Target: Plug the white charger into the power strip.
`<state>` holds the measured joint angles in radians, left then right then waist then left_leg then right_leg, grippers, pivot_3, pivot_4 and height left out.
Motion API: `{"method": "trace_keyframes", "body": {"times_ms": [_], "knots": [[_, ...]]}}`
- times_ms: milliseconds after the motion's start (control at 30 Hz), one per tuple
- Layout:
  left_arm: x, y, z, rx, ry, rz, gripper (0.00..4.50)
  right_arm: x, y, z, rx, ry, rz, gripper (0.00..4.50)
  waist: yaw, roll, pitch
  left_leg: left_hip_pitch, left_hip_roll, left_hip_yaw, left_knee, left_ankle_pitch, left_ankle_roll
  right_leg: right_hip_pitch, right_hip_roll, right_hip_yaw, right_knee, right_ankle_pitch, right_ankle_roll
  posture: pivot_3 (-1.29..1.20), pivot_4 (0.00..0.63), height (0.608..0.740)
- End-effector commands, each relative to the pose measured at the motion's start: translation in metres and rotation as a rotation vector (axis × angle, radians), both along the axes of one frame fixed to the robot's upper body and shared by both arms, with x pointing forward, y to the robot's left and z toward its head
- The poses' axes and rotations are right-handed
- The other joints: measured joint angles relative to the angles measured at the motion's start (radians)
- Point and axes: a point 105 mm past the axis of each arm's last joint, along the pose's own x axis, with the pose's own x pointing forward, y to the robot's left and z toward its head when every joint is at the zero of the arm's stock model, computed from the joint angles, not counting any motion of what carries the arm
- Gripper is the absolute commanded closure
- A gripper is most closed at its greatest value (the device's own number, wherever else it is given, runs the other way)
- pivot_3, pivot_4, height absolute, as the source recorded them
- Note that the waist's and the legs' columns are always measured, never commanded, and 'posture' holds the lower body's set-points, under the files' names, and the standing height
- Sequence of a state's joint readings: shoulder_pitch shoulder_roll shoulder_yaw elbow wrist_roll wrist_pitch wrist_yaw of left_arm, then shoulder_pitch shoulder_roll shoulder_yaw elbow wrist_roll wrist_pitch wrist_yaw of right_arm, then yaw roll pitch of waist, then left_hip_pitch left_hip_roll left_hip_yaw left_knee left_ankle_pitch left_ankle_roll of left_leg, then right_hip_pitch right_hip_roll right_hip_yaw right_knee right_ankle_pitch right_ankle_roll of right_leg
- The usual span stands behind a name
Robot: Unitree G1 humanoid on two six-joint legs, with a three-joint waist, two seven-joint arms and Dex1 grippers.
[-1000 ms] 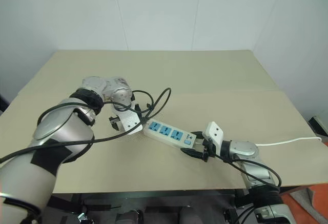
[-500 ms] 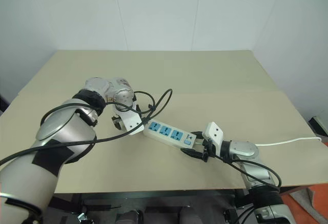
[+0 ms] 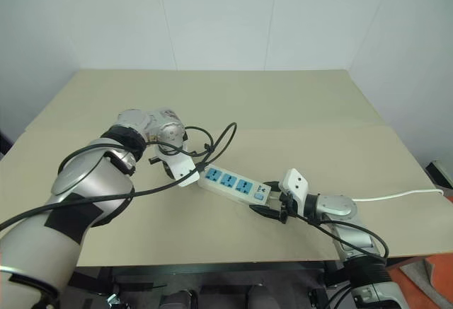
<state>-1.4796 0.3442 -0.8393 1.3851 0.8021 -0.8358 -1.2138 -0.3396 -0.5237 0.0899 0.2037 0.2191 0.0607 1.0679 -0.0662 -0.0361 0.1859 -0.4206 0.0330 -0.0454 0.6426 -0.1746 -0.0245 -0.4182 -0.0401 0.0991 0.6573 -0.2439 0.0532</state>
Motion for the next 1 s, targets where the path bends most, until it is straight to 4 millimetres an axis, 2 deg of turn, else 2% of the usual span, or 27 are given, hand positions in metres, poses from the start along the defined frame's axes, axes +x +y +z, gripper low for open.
{"method": "trace_keyframes", "body": {"times_ms": [33,200,333,433,533,667,767,867,1000], "knots": [[0.006,-0.01,0.019,-0.073,-0.056,-0.014,3.49,-0.009,-0.004,-0.026,-0.076,0.085,0.007,1.09,0.0,0.0,0.0,0.0,0.0,0.0,0.0,0.0,0.0,0.0,0.0,0.0,0.0,0.0,0.0,0.0,0.15,0.74],[-0.002,-0.038,0.07,-0.342,-0.027,-0.028,3.49,-0.008,-0.005,-0.022,-0.079,0.084,0.025,1.09,0.001,0.0,0.0,0.0,0.0,0.0,0.0,0.0,0.0,0.0,0.0,-0.001,0.0,0.0,0.0,0.0,0.15,0.74],[-0.016,-0.047,0.109,-0.582,0.078,-0.031,3.49,-0.005,-0.007,-0.015,-0.081,0.083,0.055,1.09,-0.001,0.0,0.0,-0.001,0.0,0.0,0.0,0.0,0.0,0.0,0.0,-0.001,0.0,0.0,0.0,0.0,0.15,0.74],[-0.018,-0.052,0.133,-0.858,0.135,0.013,3.49,0.0,-0.008,-0.012,-0.096,0.083,0.094,1.09,-0.004,0.0,0.0,0.001,0.0,0.0,0.0,0.0,0.0,0.0,0.0,-0.001,0.001,0.0,0.0,0.0,0.15,0.74],[-0.018,-0.051,0.148,-1.161,0.271,0.115,3.49,0.006,-0.008,-0.011,-0.129,0.075,0.148,1.09,-0.005,0.0,0.0,0.001,0.0,0.0,0.001,0.0,0.0,0.0,0.0,-0.001,0.003,0.0,0.001,0.0,0.15,0.74],[-0.021,-0.038,0.145,-1.438,0.484,0.213,3.49,0.012,-0.007,-0.01,-0.158,0.069,0.208,1.09,-0.009,0.001,0.0,0.005,0.0,0.0,0.002,0.0,0.0,0.002,0.0,0.0,0.006,-0.001,0.001,0.0,0.15,0.74],[-0.024,-0.031,0.143,-1.666,0.747,0.302,3.49,0.015,-0.006,-0.013,-0.188,0.071,0.248,1.09,-0.009,0.001,0.0,0.006,0.0,-0.001,0.002,0.0,0.0,0.003,0.0,-0.001,0.007,-0.001,0.001,0.0,0.15,0.74],[-0.027,-0.025,0.123,-1.714,0.853,0.354,3.49,0.019,-0.004,-0.016,-0.205,0.073,0.274,1.09,-0.008,0.001,0.0,0.008,0.0,-0.002,0.003,0.0,0.0,0.007,0.0,-0.002,0.006,-0.001,0.001,0.0,0.15,0.74],[-0.03,-0.03,0.102,-1.71,0.91,0.392,3.49,0.022,-0.001,-0.02,-0.209,0.079,0.285,1.09,-0.009,0.0,-0.001,0.017,0.0,-0.003,0.003,0.0,0.0,0.016,0.0,-0.003,0.004,-0.001,0.0,0.0,0.15,0.74]]}}
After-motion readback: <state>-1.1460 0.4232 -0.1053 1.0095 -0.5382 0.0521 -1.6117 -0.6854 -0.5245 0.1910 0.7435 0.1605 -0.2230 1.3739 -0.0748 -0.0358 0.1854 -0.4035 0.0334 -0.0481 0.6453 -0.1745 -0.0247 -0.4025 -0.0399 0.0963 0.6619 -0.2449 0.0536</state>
